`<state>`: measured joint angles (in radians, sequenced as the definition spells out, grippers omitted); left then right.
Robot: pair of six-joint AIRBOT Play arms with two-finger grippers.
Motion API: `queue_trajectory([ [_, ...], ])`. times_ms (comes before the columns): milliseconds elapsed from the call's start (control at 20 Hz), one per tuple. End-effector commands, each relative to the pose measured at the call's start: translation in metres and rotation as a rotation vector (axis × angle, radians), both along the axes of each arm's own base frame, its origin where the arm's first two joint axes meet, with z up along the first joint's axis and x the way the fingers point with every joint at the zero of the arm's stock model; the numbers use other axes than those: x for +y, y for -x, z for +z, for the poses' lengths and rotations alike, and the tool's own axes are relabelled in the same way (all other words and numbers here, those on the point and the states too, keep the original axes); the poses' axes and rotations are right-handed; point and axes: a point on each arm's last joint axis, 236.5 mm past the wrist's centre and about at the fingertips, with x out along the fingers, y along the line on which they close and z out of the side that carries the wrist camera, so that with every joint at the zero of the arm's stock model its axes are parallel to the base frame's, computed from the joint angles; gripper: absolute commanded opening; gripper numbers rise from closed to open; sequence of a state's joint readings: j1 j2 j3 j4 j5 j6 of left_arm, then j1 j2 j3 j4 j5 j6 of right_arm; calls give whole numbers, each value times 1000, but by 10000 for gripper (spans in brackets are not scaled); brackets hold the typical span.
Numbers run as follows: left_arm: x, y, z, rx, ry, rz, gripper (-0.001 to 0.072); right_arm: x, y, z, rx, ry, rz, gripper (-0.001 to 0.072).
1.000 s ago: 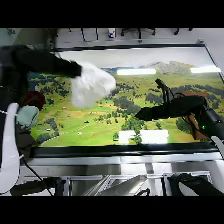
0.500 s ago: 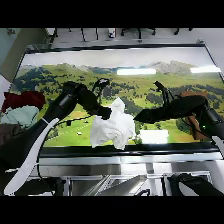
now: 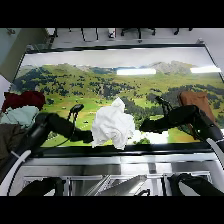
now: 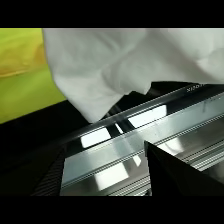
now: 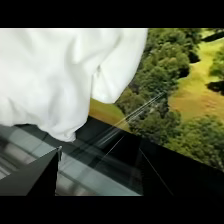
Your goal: Fold the shirts.
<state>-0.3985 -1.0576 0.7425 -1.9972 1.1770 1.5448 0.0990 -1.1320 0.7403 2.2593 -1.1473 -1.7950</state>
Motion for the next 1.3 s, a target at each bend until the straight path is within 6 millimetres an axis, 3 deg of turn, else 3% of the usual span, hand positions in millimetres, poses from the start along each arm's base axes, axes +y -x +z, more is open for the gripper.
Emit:
queue_trajectory([
  [0,-8,20,-38,-53,118,176,539,7,-24,-22,-9,-49,-98,536],
  [150,-15,10,-43,-133,156,246,538,18,-38,-39,38,-91,-121,534],
  [450,-25,5,-73,-103,116,283,537,28,-29,-84,145,-62,-114,507],
  [500,-27,3,-75,-88,107,280,537,30,-28,-88,150,-56,-108,438],
  [650,-35,-9,-76,-80,102,276,532,40,-19,-99,183,-49,-85,413],
  [700,-38,-12,-74,-79,104,272,375,42,-17,-101,189,-53,-79,312],
  [750,-41,-15,-70,-77,108,262,79,44,-17,-101,188,-56,-74,204],
  [800,-43,-18,-66,-87,112,247,20,44,-18,-100,184,-58,-74,120],
  [850,-46,-23,-56,-113,128,238,19,44,-20,-99,170,-60,-63,41],
  [950,-48,-41,-25,-214,154,207,18,47,-32,-87,136,-74,-39,20],
  [1050,-35,-61,26,-333,167,177,18,47,-52,-55,86,-118,1,20],
  [1100,-22,-75,60,-412,172,187,18,44,-69,-24,40,-157,14,20],
  [1150,-4,-92,107,-515,194,229,18,37,-86,15,-27,-186,19,20],
  [1250,38,-117,212,-753,257,351,18,20,-118,110,-220,-220,15,20],
])
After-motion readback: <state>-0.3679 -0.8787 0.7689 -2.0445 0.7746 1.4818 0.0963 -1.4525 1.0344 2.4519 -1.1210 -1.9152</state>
